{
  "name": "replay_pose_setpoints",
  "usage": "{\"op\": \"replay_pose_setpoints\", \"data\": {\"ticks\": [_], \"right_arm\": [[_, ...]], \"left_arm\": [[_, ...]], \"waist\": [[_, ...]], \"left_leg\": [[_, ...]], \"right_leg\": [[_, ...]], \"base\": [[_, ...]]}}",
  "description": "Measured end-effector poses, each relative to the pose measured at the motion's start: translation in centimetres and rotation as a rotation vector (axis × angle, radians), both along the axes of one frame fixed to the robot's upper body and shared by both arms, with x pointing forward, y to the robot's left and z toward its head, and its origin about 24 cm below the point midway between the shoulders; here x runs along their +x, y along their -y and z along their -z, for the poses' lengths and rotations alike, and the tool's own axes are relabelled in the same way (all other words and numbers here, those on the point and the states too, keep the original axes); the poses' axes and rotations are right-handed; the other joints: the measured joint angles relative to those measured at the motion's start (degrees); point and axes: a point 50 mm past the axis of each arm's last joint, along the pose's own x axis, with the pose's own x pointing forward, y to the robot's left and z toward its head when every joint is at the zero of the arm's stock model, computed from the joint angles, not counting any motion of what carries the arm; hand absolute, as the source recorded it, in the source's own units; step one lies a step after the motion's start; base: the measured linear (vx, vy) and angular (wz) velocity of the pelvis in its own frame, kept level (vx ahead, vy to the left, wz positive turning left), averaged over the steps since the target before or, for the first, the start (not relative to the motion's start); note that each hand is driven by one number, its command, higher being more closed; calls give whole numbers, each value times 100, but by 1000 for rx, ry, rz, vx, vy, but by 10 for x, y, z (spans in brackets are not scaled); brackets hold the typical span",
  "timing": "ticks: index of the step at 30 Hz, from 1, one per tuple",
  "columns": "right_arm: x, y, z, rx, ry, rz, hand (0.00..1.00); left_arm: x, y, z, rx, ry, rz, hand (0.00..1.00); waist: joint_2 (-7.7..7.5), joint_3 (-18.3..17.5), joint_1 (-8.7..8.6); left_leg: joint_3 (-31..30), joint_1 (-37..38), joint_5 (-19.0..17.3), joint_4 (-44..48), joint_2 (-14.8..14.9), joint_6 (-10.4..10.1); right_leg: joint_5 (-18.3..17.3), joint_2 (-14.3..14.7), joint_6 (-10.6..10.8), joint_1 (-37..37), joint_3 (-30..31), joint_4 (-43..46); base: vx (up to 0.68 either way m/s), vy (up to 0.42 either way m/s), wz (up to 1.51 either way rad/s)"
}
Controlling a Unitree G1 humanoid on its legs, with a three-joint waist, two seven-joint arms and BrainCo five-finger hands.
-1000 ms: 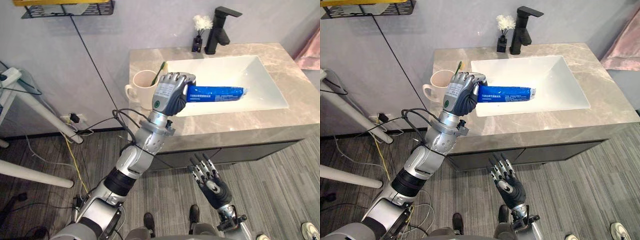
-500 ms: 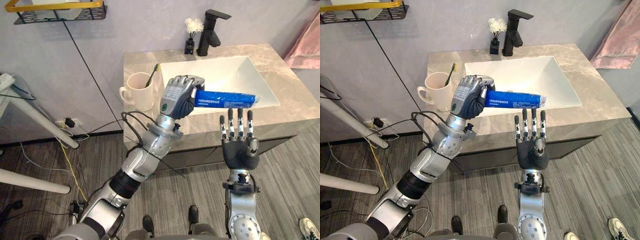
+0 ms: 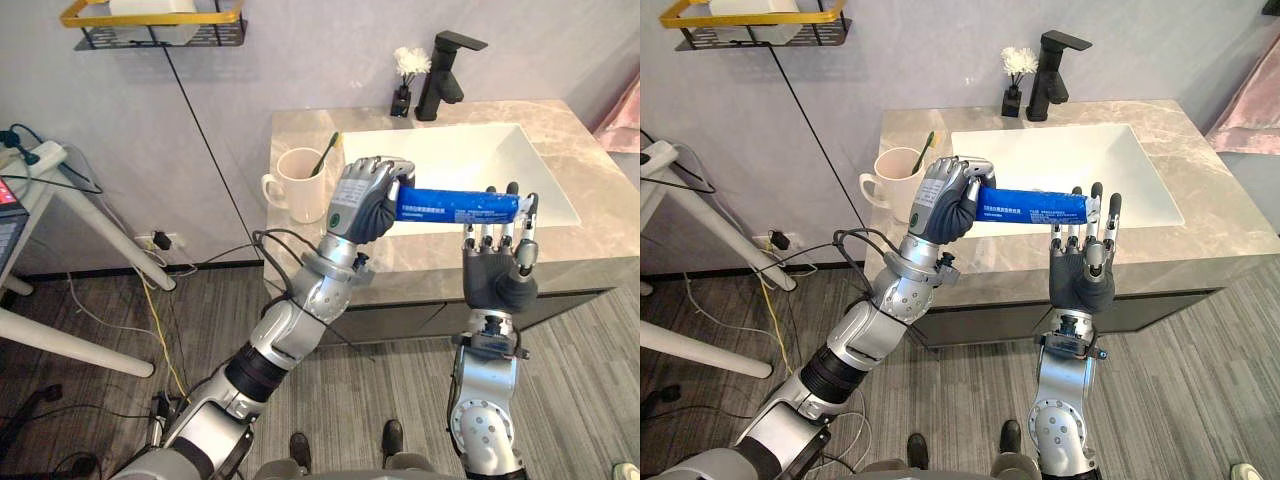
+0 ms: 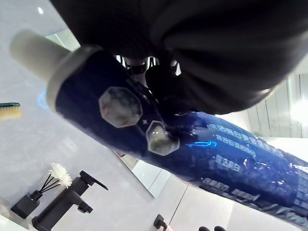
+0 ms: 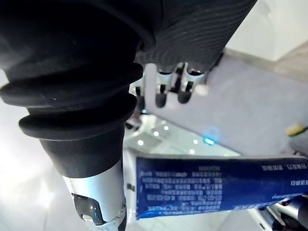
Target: Organize washtable
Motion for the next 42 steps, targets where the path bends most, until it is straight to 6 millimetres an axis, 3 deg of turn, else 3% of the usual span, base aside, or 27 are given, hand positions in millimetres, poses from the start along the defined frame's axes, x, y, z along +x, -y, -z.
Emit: {"op": "replay_pose_setpoints", "data": {"ticks": [7,12,13,26,39,40,42], "right_arm": [[8,-32,-11,-111,22,-78,0],[13,-55,-2,-276,-35,-123,0],[13,-57,-2,-282,-38,-130,100],[20,-46,-10,-483,-99,129,100],[20,-36,-10,-595,-100,242,100],[20,-34,-10,-591,-103,250,100],[20,-33,-10,-603,-107,260,100]], "left_arm": [[0,8,11,19,-46,24,100],[0,10,13,6,-61,41,100],[0,10,13,4,-61,38,100],[-11,13,22,-16,-22,83,100],[-11,17,29,-33,-50,90,100],[-11,17,29,-34,-53,89,0],[-12,15,32,-38,-68,84,0]], "waist": [[24,-80,0],[14,-86,11],[14,-86,12],[-78,-197,7],[-77,-199,11],[-77,-199,12],[-76,-199,12]], "left_leg": [[-46,30,133,-158,10,-30],[-34,33,134,-168,12,-31],[-36,33,137,-177,12,-32],[-70,72,227,-341,16,-28],[-4,106,229,-370,15,-33],[-4,106,229,-370,13,-33],[-4,106,229,-369,13,-32]], "right_leg": [[8,18,-8,-16,-46,2],[17,17,-7,-21,-46,-7],[18,16,-4,-21,-46,-14],[61,16,2,4,-58,-97],[66,20,11,-23,16,-93],[66,20,11,-23,16,-93],[66,20,11,-23,17,-92]], "base": [[-55,-24,3],[-16,-5,-1],[0,0,0],[-3,-5,1],[-16,-4,-3],[0,0,0],[0,0,0]]}}
